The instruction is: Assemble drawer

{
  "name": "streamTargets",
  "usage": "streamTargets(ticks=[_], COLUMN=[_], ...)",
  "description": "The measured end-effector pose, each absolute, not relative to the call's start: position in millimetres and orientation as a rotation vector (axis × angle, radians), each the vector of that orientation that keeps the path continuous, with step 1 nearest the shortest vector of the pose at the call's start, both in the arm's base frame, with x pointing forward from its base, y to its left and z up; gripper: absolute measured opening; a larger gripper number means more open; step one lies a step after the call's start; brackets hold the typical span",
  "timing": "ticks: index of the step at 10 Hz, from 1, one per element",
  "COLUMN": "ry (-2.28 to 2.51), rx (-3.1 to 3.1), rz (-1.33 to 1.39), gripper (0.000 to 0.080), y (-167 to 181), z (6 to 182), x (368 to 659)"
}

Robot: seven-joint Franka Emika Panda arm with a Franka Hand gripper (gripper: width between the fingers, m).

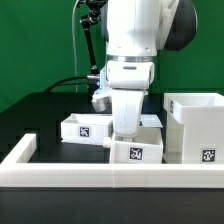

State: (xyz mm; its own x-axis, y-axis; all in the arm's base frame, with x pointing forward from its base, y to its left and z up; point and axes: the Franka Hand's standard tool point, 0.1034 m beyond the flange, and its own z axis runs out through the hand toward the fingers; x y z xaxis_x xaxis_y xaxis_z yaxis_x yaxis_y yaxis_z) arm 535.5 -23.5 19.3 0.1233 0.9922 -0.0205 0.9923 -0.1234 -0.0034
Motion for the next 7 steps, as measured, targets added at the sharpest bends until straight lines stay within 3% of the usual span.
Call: streamTargets(ticks=[7], ry=[2.115], rx=[2.285], rz=[0.001], gripper=[0.0041], y=[-10.2], z=[12.4], x=[540.1])
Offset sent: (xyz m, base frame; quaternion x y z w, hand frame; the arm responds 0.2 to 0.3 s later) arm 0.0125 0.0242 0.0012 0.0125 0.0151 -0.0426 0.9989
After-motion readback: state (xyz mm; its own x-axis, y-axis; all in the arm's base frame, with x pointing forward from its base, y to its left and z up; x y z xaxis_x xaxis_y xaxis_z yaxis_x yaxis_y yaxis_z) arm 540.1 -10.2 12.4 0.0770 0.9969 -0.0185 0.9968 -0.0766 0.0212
